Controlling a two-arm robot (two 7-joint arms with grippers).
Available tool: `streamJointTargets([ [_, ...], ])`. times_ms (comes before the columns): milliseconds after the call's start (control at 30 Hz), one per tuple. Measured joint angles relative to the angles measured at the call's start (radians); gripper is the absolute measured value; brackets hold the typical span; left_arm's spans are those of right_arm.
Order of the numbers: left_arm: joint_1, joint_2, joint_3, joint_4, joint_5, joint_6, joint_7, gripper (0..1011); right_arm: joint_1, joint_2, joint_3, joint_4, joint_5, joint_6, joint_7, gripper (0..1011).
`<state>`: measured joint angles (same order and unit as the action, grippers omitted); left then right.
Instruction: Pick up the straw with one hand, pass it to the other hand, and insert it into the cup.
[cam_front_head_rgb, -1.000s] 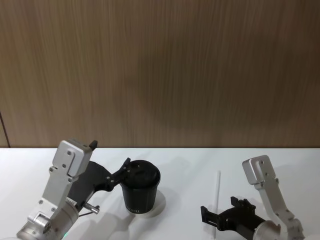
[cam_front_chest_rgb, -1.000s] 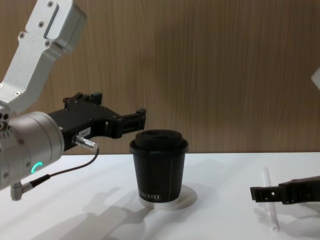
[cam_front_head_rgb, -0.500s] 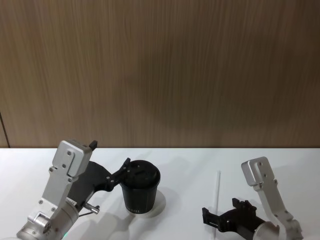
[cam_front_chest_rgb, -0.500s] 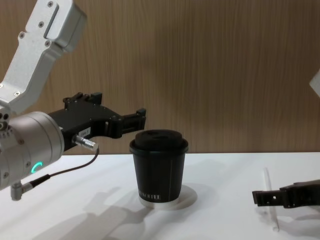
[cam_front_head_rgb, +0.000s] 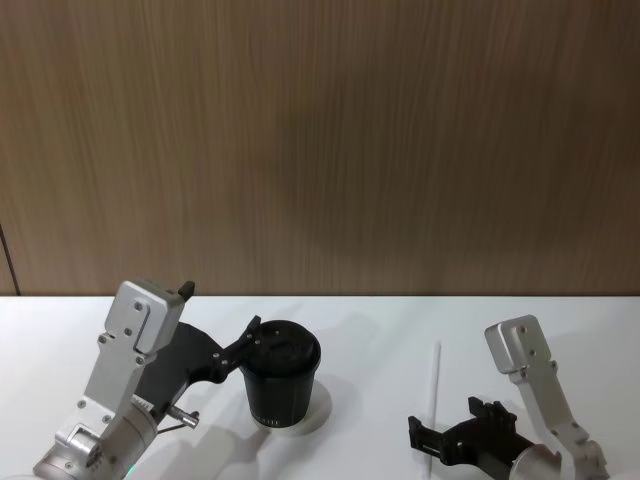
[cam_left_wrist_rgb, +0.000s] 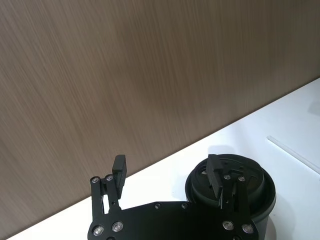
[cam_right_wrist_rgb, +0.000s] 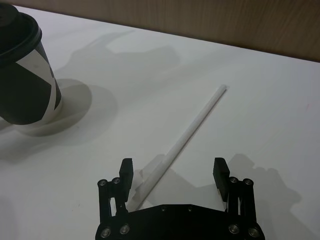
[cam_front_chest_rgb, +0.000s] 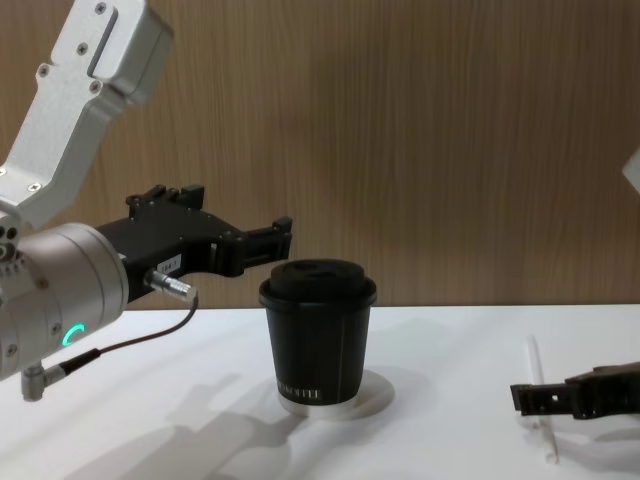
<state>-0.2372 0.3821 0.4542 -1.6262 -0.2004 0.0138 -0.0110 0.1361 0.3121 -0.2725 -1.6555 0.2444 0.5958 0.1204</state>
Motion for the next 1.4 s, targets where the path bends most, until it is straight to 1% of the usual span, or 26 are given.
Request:
streamJointTargets([
  [533,0.000,0.000,0.000,0.000,0.000,0.000,0.000,1003,-0.006,0.003,0.004,-0.001,-0.014,0.004,0.016,1001],
  [1000,0.000,0.000,0.000,0.000,0.000,0.000,0.000,1003,-0.018,-0.004,0.015,-0.002,-0.020,0.003,0.021,1001],
  [1100,0.000,0.000,0.000,0.000,0.000,0.000,0.000,1003,-0.020,-0.006,0.015,-0.002,-0.022,0.002,0.023,961],
  [1167,0.000,0.000,0.000,0.000,0.000,0.000,0.000,1004,-0.021,-0.006,0.015,-0.001,-0.024,0.000,0.025,905],
  [1233,0.000,0.000,0.000,0.000,0.000,0.000,0.000,1003,-0.022,-0.006,0.015,-0.001,-0.025,-0.001,0.029,870],
  [1267,0.000,0.000,0.000,0.000,0.000,0.000,0.000,1003,-0.022,-0.006,0.014,-0.001,-0.025,-0.001,0.031,821],
  [1300,0.000,0.000,0.000,0.000,0.000,0.000,0.000,1004,-0.022,-0.006,0.014,-0.001,-0.026,-0.001,0.032,811],
  [1400,0.000,0.000,0.000,0.000,0.000,0.000,0.000,1003,-0.024,-0.006,0.012,0.000,-0.028,-0.001,0.036,732],
])
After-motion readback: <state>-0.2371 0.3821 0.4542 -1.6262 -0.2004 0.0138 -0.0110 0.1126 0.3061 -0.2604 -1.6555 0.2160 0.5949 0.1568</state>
